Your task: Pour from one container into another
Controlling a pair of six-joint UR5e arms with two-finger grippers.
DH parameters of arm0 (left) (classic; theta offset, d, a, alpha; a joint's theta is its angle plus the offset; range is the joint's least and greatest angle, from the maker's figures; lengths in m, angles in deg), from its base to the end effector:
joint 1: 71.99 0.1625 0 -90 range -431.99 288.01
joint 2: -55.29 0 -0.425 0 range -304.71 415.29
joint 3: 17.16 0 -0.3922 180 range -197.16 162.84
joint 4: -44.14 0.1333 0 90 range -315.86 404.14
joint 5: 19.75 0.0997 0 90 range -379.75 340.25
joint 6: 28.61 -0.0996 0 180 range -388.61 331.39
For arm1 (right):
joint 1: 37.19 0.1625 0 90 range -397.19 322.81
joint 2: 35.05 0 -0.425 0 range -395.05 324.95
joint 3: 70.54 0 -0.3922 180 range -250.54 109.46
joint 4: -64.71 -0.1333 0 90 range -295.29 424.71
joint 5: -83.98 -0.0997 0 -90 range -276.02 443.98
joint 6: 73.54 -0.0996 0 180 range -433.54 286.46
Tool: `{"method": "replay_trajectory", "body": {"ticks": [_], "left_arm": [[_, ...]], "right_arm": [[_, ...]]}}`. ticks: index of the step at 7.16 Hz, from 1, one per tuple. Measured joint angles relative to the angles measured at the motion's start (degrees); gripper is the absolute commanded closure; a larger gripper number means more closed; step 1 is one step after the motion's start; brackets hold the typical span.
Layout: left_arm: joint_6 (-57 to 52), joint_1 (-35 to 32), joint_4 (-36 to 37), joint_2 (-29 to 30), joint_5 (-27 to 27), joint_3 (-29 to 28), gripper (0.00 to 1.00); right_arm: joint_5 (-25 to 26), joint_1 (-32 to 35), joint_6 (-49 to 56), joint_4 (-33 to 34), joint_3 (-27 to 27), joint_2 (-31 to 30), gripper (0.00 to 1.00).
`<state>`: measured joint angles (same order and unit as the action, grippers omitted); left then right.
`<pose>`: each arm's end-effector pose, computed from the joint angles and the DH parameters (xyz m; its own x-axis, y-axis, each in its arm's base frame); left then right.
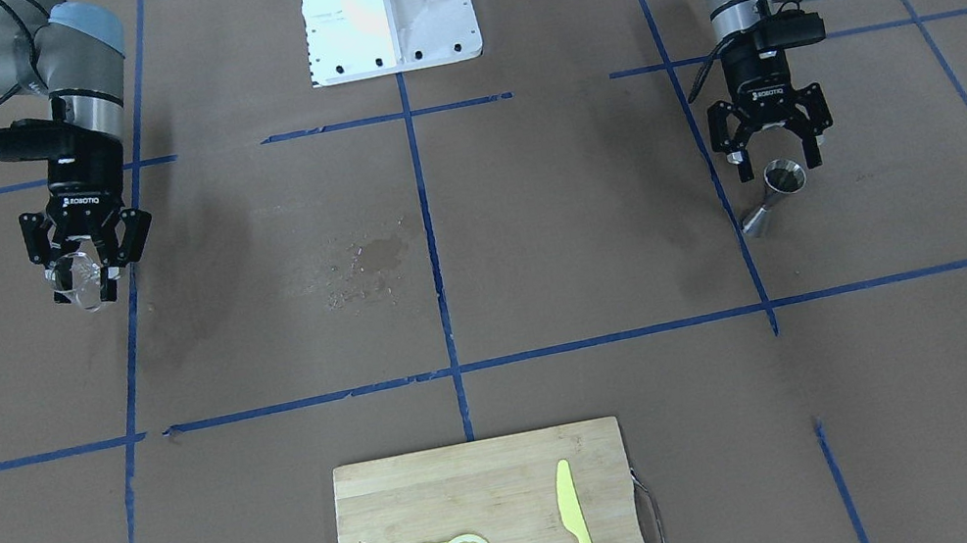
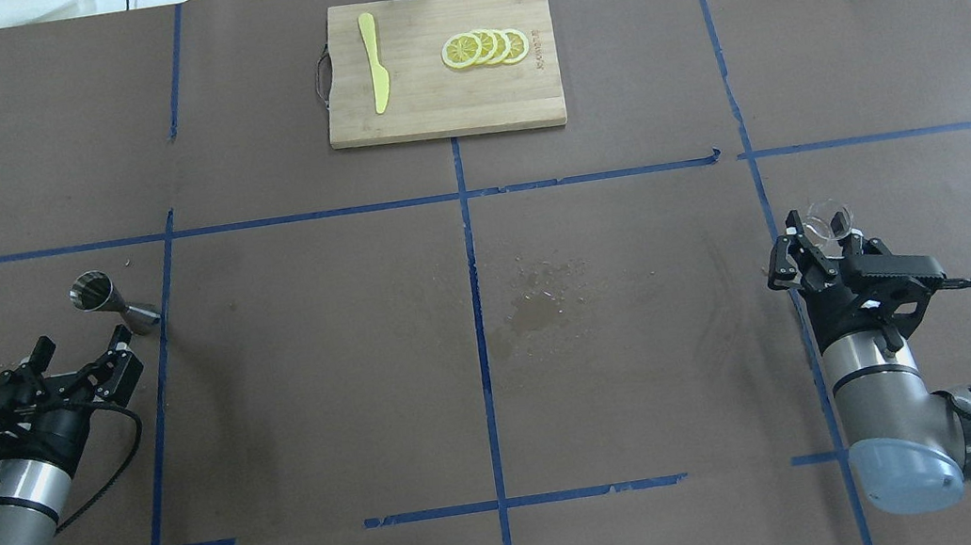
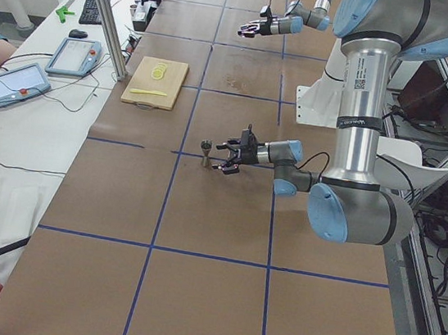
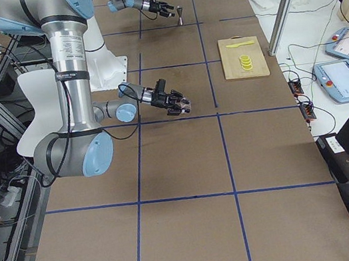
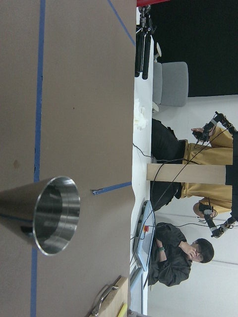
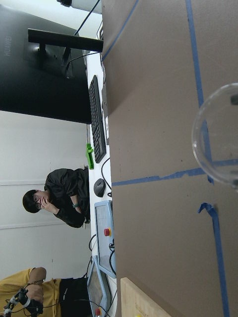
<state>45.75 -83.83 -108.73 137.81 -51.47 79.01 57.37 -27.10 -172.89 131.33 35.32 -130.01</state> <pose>0.3764 -0.3017 0.5301 0.6753 0.0033 -0.7375 0.6832 0.3741 0.6272 -0.4099 -0.2988 0.4925 0.7094 0.2002 0.6758 -0.6988 0.3246 0.6374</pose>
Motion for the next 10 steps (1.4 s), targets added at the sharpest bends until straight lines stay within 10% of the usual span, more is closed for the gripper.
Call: {"method": "replay_trajectory", "body": {"ticks": [10], "left_arm": [[0.2,4.7,-0.1,-3.5,-0.4,5.3,0.0]], "right_arm": [[4.2,-3.8,-8.5,0.1,-6.5,0.0,1.0]]}}
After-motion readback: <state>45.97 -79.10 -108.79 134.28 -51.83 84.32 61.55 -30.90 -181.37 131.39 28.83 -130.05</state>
